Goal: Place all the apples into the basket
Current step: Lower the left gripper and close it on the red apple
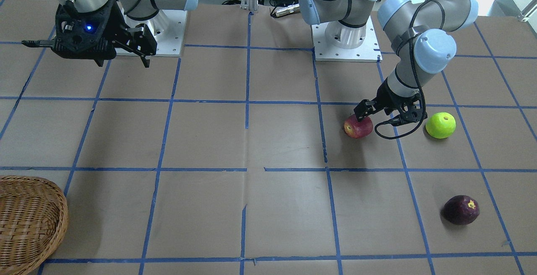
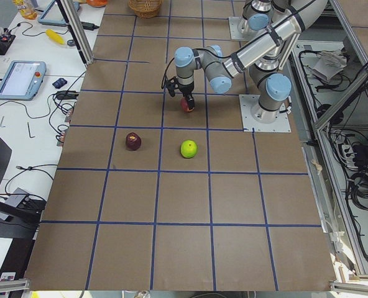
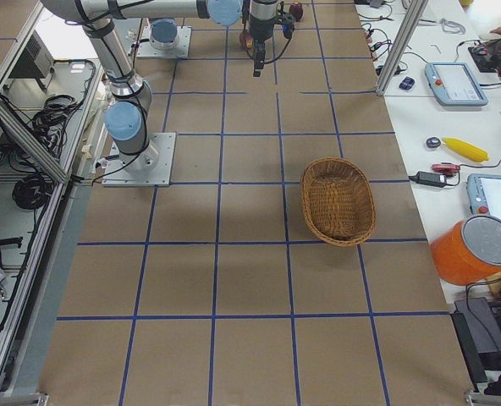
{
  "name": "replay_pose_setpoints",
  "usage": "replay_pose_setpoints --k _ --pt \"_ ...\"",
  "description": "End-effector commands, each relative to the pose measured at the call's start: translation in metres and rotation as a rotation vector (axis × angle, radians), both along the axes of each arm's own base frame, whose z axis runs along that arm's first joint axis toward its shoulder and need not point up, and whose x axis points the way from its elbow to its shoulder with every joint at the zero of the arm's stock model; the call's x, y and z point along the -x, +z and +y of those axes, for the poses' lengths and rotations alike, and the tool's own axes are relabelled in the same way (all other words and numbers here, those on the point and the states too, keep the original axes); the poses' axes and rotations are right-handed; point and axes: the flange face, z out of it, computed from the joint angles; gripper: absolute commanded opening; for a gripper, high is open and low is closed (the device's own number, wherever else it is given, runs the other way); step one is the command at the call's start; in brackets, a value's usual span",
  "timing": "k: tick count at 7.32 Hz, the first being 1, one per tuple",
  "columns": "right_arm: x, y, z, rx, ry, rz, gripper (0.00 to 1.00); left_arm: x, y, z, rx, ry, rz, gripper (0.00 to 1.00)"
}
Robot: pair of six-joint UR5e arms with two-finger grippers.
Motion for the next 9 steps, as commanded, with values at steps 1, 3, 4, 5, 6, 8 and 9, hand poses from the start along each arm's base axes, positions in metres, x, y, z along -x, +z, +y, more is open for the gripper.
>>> replay_pose_setpoints --k 1,3,4,5,6,8,9 --pt "-0.001 0.0 0.0 0.0 0.002 0.0 1.0 0.005 -0.025 -0.003 0.013 0.028 0.058 1.0" --pt "0.0 -0.001 0.0 -0.002 0.001 0.0 1.0 0.006 -0.033 -0.002 -0.007 0.02 0.06 1.0" --pt "-0.001 -0.001 0.0 -0.002 0.002 0.0 1.0 0.009 -0.032 -0.004 0.006 0.022 0.068 1.0" --pt "0.0 -0.001 0.0 -0.002 0.001 0.0 1.0 0.023 -0.026 -0.006 0.036 0.009 0.095 1.0" --pt "-0.001 -0.001 0.0 -0.002 0.002 -0.002 1.0 0.031 -0.027 -0.008 0.044 -0.008 0.091 1.0" --pt "-0.001 0.0 -0.001 0.002 0.002 -0.002 1.0 0.033 -0.028 -0.009 0.048 -0.001 0.091 1.0" --pt "0.0 0.0 -0.001 0.003 0.001 -0.002 1.0 0.034 -0.033 -0.008 0.037 0.001 0.094 1.0"
